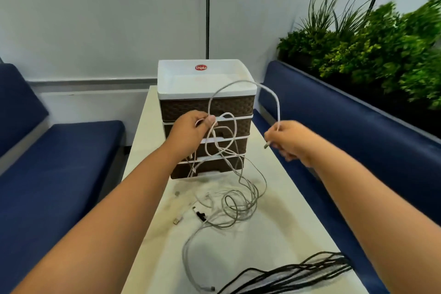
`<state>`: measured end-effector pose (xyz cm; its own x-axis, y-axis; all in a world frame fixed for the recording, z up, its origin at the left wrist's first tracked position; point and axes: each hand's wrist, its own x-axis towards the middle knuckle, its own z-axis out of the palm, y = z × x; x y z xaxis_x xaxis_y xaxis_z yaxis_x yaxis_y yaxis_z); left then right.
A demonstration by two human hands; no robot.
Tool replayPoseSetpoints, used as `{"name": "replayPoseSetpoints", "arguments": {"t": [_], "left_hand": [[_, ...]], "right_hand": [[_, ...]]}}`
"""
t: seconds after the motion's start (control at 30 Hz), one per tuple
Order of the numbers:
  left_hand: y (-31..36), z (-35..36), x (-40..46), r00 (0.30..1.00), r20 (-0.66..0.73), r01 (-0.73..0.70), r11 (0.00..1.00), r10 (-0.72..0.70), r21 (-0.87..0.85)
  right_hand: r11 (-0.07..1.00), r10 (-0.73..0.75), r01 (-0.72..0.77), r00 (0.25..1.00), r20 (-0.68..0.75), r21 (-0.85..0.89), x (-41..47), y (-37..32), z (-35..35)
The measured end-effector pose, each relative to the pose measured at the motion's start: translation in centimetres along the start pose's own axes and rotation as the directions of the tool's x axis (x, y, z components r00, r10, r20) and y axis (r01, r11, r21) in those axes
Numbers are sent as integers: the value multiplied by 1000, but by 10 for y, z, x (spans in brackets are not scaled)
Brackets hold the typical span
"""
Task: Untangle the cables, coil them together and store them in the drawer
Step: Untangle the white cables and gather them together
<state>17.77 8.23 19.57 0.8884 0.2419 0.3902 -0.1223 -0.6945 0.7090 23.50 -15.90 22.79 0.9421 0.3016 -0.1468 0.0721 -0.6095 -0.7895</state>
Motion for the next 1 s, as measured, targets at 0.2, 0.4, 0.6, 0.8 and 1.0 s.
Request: {"name": "replayPoseSetpoints", "arguments": {"t": [0.2, 0.4, 0.6, 0.8, 1.0], "left_hand": [[21, -7, 4, 997, 18, 77, 987, -75, -141], [30, -11, 8, 989, 131, 88, 981, -65, -170], [26, -9, 10, 985, 174, -10, 1000, 6, 24], [11, -1, 9, 965, 262, -19, 998, 4, 54], [-22, 28, -3, 944, 307, 82, 987, -121, 137]], "right_hand": [[924, -161, 111, 981, 107, 366, -6, -21, 44], [825, -301, 296, 951, -69, 481, -4, -53, 54], [862, -345, 337, 937, -49, 379, 4, -65, 52], [803, -426, 429, 898, -105, 414, -1, -85, 33], [652, -507, 526, 838, -201, 547, -20, -123, -11]]}}
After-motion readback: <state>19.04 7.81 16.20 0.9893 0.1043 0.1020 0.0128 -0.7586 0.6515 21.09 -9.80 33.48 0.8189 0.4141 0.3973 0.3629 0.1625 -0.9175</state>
